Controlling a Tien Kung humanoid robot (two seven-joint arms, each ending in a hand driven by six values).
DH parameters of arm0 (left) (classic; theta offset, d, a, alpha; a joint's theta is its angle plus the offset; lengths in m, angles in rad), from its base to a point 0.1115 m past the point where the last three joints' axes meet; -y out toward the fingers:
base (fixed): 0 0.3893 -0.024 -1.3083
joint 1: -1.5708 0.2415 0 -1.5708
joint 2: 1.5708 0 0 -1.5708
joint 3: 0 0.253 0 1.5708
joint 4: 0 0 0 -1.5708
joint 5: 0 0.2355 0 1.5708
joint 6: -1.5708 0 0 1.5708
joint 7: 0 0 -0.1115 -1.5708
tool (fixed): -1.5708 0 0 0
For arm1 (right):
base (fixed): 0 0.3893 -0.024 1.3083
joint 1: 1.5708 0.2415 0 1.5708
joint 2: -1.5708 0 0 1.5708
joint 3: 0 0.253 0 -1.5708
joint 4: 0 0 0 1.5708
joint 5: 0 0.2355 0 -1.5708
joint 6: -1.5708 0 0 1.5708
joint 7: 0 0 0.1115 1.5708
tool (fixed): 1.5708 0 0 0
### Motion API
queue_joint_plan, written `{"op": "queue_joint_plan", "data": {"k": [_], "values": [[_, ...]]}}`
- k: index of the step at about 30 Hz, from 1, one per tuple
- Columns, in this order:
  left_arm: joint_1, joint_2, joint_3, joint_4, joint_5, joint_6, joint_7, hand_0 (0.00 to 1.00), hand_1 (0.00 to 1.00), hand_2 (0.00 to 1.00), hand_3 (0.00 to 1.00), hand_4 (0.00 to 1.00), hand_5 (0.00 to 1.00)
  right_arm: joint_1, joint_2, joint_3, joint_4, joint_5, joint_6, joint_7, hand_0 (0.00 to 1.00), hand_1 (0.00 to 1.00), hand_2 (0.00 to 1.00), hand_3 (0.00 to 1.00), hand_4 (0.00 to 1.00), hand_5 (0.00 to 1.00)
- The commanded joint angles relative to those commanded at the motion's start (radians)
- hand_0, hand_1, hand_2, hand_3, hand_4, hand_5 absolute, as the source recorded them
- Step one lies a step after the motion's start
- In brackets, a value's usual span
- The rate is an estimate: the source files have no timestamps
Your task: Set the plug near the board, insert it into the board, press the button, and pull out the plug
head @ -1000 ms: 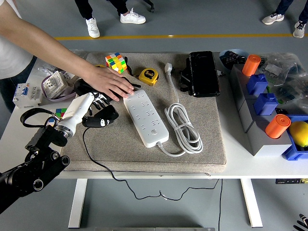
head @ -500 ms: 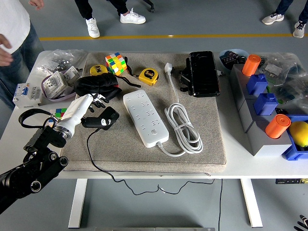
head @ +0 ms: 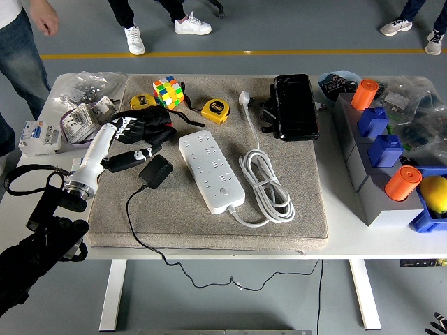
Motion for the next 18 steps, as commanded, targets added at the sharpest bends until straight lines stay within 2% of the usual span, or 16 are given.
{"op": "queue_joint_plan", "data": {"k": [4,5,6,9,13,17,18], "values": [[0.013,-0.003,-0.003,-0.002,-0.169,-0.081,-0.003,0.727,0.773,0.811,0.772,0.998,0.577,0.002,0.0,0.0,0.0,0.001,0.0,0.0,0.591,0.642,0.562,0.487,0.754,0.481],[0.017,-0.003,-0.003,-0.006,-0.208,-0.105,0.005,0.727,0.773,0.811,0.772,0.998,0.577,0.001,0.0,0.002,0.0,0.0,0.0,0.0,0.591,0.642,0.562,0.487,0.754,0.481],[0.019,-0.003,-0.003,-0.009,-0.247,-0.121,0.009,0.743,0.793,0.844,0.81,0.998,0.623,0.001,0.001,0.003,0.0,0.001,-0.001,0.0,0.591,0.642,0.561,0.487,0.754,0.481],[0.022,-0.004,-0.011,-0.021,-0.377,-0.175,0.025,0.743,0.793,0.844,0.81,0.998,0.623,0.002,0.0,0.004,-0.001,0.001,0.0,0.0,0.591,0.642,0.561,0.487,0.754,0.481],[0.025,-0.006,-0.043,-0.037,-0.546,-0.209,0.027,0.744,0.794,0.849,0.814,0.998,0.643,0.002,0.001,0.006,0.0,0.0,0.0,0.0,0.591,0.642,0.561,0.487,0.754,0.481],[0.029,-0.01,-0.078,-0.051,-0.715,-0.224,0.014,0.744,0.794,0.849,0.814,0.998,0.643,0.003,0.002,0.006,0.0,0.0,0.0,0.001,0.591,0.642,0.561,0.487,0.754,0.481],[0.03,-0.01,-0.085,-0.055,-0.754,-0.229,0.016,0.713,0.772,0.824,0.802,0.998,0.676,0.003,0.002,0.006,0.0,0.0,0.0,0.001,0.591,0.642,0.561,0.488,0.754,0.482]]}}
